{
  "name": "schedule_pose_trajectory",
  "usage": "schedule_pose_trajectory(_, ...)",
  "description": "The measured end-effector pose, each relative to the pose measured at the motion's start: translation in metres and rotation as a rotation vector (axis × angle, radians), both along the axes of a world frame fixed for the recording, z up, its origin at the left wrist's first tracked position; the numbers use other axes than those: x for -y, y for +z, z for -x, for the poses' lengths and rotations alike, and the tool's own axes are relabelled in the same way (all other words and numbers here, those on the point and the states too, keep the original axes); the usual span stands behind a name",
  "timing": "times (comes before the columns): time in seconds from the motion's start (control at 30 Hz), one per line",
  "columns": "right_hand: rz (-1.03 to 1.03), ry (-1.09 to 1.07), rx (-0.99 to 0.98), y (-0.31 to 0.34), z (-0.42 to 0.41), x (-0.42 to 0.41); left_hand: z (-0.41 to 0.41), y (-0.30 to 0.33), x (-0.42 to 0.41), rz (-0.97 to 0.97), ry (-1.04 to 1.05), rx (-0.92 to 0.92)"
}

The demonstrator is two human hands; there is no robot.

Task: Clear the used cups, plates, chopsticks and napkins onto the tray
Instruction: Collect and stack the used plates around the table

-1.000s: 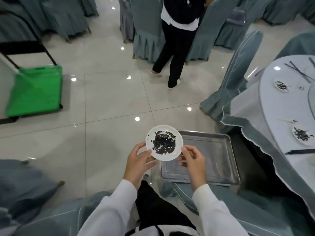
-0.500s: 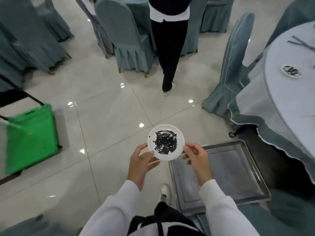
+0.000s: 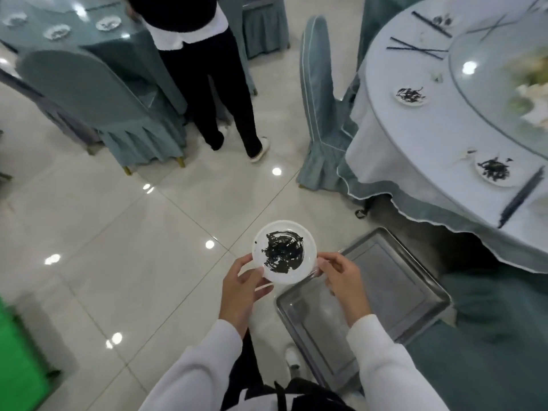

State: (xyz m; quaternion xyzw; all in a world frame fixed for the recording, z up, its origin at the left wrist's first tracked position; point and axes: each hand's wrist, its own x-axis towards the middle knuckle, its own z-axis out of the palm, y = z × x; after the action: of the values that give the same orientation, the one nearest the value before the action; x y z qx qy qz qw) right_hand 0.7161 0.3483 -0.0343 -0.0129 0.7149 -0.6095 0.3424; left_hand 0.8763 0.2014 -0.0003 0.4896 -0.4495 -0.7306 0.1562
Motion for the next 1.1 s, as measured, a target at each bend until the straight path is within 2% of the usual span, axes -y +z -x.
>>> schedule_pose_trajectory(0.17,-0.055,-0.141,-0.026,-0.011,0.015,0.03,0.045,-0.008,0.058,0.006,-0.248,-0.028)
schedule_pose_trajectory(0.33,-0.087,-0.39,-0.036,-0.014,0.021,0.077,0.094,-0.015,0.133,-0.023,-0.49,-0.046)
schedule_pose_trajectory(0.53,-0.092,-0.56,-0.052,-0.007,0.018,0.129,0.127,-0.018,0.197,-0.084,-0.648,-0.064)
schedule_pose_trajectory(0.77,-0.098,-0.58,-0.064,0.01,0.031,0.165,0.155,-0.014,0.231,-0.189,-0.677,-0.154)
schedule_pose_trajectory(1.1,-0.058,-0.689,-0.085,0.026,0.096,0.172,0.239,-0.007,0.237,-0.172,-0.757,-0.186)
